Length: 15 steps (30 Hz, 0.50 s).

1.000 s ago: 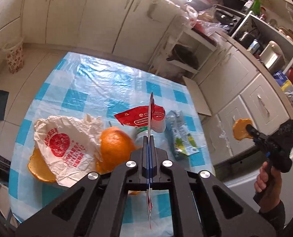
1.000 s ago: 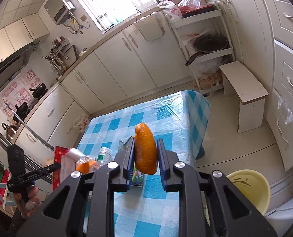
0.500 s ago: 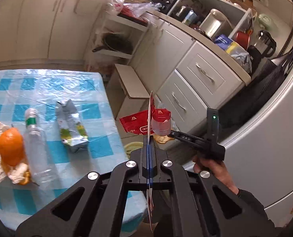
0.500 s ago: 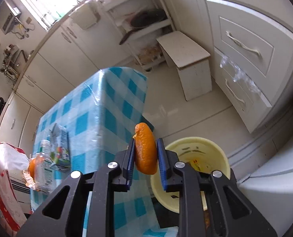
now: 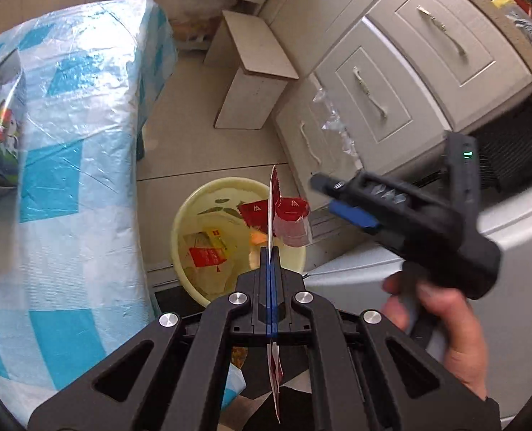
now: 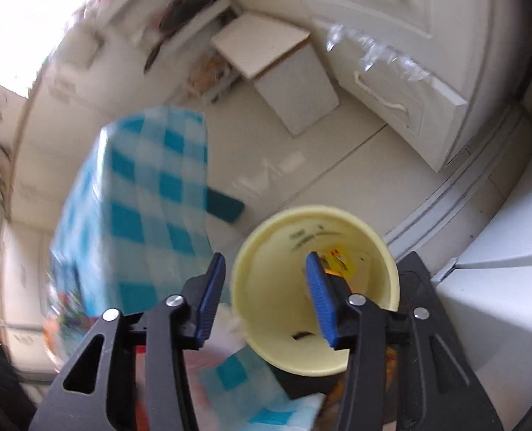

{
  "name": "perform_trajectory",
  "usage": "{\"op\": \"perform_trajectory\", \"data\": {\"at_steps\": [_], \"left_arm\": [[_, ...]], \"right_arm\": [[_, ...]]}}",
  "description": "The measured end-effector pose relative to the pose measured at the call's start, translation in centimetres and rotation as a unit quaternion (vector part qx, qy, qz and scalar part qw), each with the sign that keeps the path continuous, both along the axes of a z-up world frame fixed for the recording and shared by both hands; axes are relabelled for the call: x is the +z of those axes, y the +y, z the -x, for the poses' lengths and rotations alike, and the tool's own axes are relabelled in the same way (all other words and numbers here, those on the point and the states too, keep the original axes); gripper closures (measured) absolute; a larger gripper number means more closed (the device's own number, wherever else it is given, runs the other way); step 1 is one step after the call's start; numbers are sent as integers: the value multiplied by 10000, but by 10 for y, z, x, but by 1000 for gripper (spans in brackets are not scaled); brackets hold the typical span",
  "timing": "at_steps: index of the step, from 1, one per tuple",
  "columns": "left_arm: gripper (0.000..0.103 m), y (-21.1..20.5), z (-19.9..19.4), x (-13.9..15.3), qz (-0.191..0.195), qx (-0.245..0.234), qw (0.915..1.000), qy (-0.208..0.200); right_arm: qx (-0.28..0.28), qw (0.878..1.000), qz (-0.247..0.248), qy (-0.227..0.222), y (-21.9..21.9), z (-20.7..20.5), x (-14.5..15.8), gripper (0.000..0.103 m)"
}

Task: Collect trash
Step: 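Carry both items over the yellow bin and open both tools to drop them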

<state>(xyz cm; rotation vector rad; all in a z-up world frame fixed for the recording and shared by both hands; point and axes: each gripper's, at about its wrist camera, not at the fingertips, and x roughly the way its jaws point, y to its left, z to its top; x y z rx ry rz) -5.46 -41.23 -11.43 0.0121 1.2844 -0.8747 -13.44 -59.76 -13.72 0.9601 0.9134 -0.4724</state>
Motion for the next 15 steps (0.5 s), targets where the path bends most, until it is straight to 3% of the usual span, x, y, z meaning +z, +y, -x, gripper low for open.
{"op": "perform_trajectory", "data": {"at_steps": [5, 10, 12, 15], "left_arm": [[102, -27, -6, -25, -320, 105, 9994, 81], [102, -54, -12, -50, -738, 183, 9970, 151], [96, -59, -13, -56, -834, 150, 9963, 165], [70, -56, -7, -52, -895, 137, 9959, -52]], "right_arm": [[-151, 9949, 48, -996, -4, 11, 46, 46], [27, 9909, 151, -1335, 0, 4, 67, 44], [46, 9902, 61, -1393, 0, 2, 69, 44], [40, 9883, 43, -1523, -1, 0, 77, 43]]}}
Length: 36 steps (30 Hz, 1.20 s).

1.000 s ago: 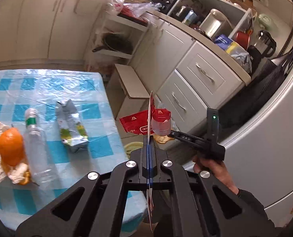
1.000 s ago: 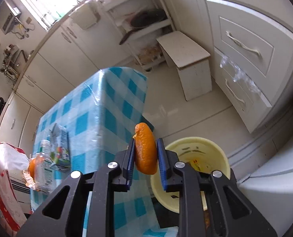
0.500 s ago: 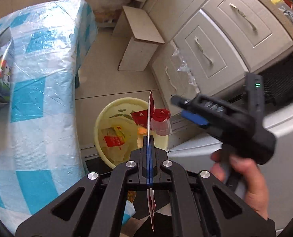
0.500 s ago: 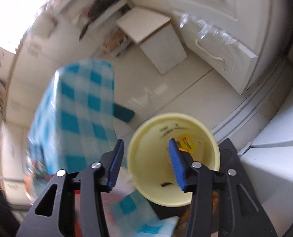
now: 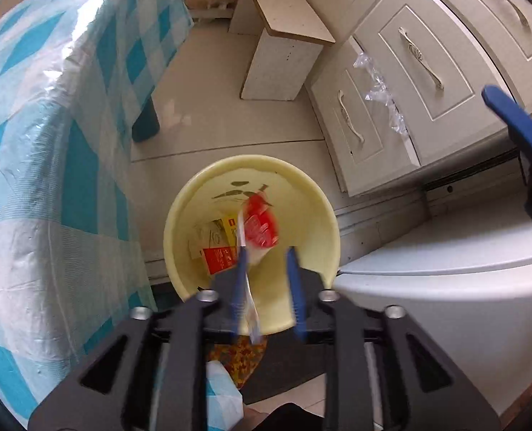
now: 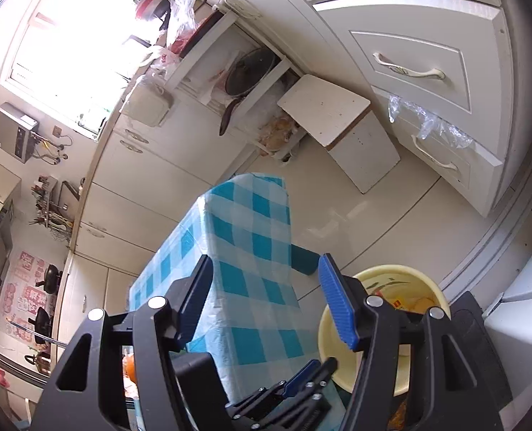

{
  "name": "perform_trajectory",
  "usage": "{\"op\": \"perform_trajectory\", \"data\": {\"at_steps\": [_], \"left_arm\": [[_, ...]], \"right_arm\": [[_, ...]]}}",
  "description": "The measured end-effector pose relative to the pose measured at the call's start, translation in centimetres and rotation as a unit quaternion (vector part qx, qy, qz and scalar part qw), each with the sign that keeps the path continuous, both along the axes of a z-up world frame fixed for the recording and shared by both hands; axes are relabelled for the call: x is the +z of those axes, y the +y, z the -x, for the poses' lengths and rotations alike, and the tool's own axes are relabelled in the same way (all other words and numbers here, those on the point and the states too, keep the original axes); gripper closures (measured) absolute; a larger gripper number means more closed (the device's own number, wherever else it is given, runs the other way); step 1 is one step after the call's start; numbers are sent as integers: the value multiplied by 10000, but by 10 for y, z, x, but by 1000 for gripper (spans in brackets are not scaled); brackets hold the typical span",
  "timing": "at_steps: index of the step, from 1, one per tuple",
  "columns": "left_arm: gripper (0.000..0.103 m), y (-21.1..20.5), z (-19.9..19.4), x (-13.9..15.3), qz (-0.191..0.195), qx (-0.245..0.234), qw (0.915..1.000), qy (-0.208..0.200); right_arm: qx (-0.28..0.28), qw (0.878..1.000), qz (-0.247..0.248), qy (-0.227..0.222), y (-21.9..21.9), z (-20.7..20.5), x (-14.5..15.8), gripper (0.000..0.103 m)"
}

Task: Collect trash
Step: 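Carry both items over the yellow bin and open both tools to drop them, then move both open tools back toward the trash on the table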

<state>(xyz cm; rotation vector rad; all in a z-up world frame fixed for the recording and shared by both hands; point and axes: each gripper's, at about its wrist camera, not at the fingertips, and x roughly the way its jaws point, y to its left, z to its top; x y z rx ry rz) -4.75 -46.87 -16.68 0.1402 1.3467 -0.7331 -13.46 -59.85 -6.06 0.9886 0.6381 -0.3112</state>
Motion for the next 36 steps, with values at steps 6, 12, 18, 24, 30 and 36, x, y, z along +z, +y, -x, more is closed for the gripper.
{"op": "perform_trajectory", "data": {"at_steps": [6, 12, 18, 24, 30, 36], "left_arm": [[49, 2, 5, 19, 5, -103, 9991, -409], [44, 14, 10, 40, 39, -166, 9971, -746], [41, 28, 11, 50, 55, -173, 9961, -862], [41, 43, 10, 50, 16, -170, 9964, -827], [40, 80, 10, 60, 115, -380, 9957, -841], [30, 144, 2, 93, 139, -250, 9920, -1228]], "right_arm": [[30, 9998, 50, -194, 6, -9, 13, 42], [89, 9997, 59, -197, 11, -15, 17, 42], [148, 9997, 45, -177, 17, -21, 16, 41], [221, 9996, 58, -163, 22, -28, 16, 41], [337, 9993, 94, -140, 32, -38, 18, 37], [536, 9984, 164, -98, 48, -52, 19, 37]]}}
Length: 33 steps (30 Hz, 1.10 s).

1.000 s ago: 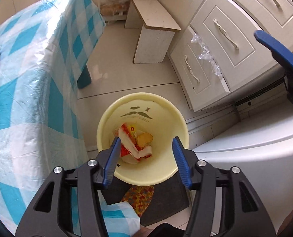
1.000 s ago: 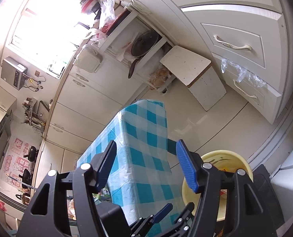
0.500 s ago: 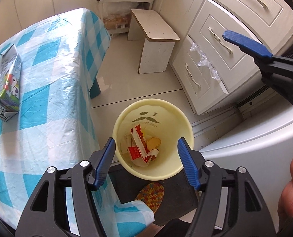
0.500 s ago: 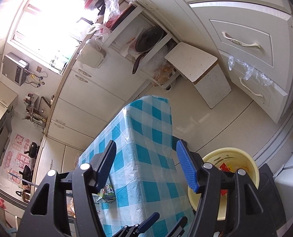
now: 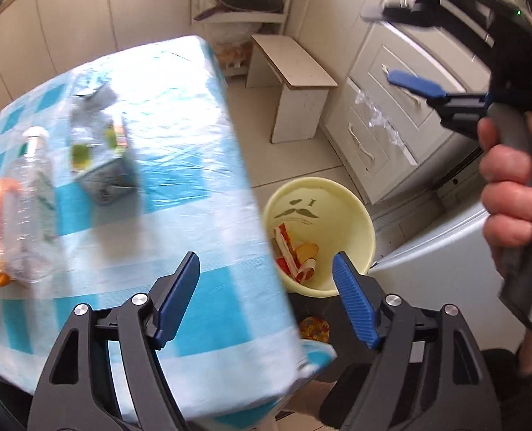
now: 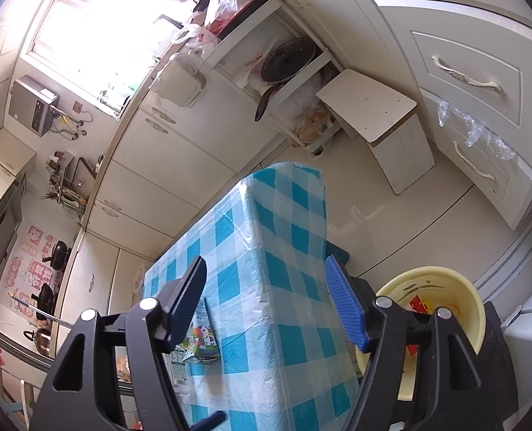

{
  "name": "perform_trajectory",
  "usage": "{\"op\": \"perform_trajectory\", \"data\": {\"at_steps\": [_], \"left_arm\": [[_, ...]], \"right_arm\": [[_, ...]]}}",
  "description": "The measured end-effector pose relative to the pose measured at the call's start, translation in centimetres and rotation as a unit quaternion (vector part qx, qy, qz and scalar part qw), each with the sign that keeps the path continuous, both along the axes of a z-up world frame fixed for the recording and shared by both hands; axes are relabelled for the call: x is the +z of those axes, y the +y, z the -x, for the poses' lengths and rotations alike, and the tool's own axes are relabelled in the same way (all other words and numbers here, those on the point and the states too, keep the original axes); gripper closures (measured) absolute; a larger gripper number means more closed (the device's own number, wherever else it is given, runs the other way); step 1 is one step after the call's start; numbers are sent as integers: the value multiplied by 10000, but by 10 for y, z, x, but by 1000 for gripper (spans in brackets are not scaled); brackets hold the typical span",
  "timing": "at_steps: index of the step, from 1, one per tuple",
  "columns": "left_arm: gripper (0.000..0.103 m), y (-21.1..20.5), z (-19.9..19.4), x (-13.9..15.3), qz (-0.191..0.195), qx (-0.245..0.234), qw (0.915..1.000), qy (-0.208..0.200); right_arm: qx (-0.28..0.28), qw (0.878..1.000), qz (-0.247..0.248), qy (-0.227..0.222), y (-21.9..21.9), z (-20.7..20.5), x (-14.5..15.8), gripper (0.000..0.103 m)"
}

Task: Collect trash
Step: 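Move both open tools back toward the trash on the table, then close the right tool on the white tissue while the left tool approaches the orange peel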

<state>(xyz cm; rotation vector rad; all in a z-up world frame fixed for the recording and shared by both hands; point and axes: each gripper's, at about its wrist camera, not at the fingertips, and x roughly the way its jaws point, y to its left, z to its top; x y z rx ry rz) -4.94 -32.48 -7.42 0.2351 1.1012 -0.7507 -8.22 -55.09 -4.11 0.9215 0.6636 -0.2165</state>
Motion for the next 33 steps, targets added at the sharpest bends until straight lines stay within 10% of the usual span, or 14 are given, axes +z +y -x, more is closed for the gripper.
{"op": "perform_trajectory", "data": {"at_steps": [8, 19, 26, 33], "left_arm": [[25, 115, -52, 44, 253, 963, 9941, -423], [25, 260, -179, 36, 398, 2887, 9561, 298], [25, 259, -207, 1, 277, 2826, 9558, 764], [25, 246, -218, -9, 232, 2593, 9614, 893]], "right_arm": [[417, 9988, 193, 181, 35, -22, 0, 35], [1650, 9803, 998, 432, 127, -66, 5, 35], [3022, 9358, 1811, 76, 219, -90, 12, 31], [4382, 8625, 2491, -443, 312, -95, 9, 31]]}}
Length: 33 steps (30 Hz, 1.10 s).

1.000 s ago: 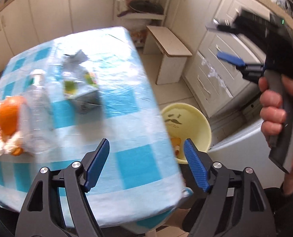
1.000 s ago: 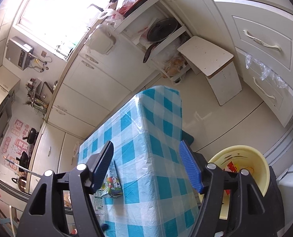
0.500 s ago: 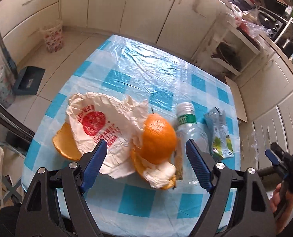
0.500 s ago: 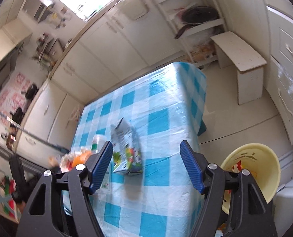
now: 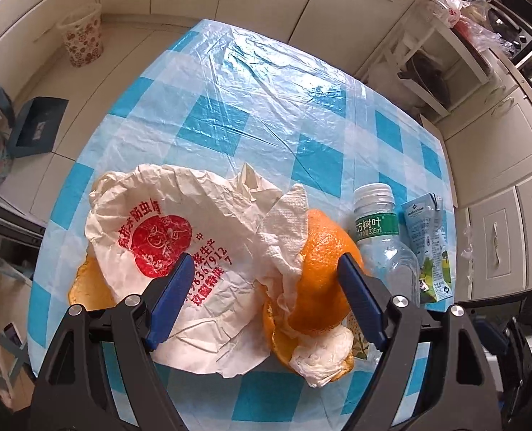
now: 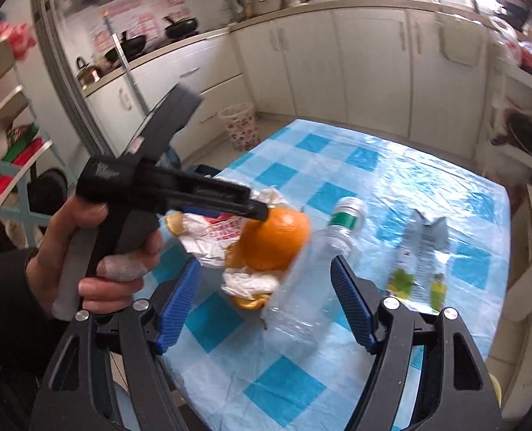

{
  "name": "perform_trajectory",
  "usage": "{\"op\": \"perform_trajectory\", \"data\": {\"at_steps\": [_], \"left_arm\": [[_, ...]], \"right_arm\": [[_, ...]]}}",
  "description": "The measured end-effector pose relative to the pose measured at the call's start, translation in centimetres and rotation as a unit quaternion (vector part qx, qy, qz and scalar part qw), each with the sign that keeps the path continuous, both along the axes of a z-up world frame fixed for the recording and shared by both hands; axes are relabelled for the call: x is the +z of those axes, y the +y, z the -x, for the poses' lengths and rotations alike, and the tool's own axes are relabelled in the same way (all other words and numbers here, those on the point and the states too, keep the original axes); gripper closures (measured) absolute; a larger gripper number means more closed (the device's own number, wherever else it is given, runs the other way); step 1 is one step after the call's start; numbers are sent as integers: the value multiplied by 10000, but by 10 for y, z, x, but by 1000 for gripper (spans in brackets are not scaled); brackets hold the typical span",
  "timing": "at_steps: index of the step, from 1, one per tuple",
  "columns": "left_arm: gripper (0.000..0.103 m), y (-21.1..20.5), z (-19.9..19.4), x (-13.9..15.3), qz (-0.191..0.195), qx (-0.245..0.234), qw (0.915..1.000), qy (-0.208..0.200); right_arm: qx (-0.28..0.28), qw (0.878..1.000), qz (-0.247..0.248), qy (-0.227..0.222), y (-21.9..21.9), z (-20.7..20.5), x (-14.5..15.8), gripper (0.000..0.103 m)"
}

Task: Collect trash
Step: 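Close the right tool on the white tissue while the left tool approaches the orange peel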

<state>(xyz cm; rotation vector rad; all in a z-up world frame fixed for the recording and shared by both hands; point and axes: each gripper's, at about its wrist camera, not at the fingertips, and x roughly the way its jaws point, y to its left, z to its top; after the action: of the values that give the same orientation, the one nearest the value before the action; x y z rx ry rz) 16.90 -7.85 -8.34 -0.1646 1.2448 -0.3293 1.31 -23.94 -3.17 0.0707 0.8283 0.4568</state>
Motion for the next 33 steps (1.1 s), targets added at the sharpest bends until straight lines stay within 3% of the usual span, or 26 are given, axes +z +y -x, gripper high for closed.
{"op": "perform_trajectory", "data": {"at_steps": [4, 10, 16, 23, 30, 33], "left_arm": [[25, 4, -5, -1, 25, -20, 10000, 47], [24, 14, -11, -3, 13, 30, 10000, 52], [24, 10, -7, 0, -102, -77, 9999, -70], [24, 13, -6, -1, -69, -36, 10000, -25], [24, 17, -7, 0, -114, 105, 9999, -72], [24, 17, -6, 0, -143, 124, 9998, -114]], "right_arm": [[522, 9985, 77, 107, 34, -8, -13, 31], [839, 9954, 178, 426, 68, -21, -36, 31], [654, 9947, 186, 765, 65, -33, -53, 31], [229, 9944, -302, 982, 34, -39, -54, 35], [245, 9940, 431, 978, 51, -39, -58, 50], [303, 9929, 712, 907, 54, -39, -62, 52]]}}
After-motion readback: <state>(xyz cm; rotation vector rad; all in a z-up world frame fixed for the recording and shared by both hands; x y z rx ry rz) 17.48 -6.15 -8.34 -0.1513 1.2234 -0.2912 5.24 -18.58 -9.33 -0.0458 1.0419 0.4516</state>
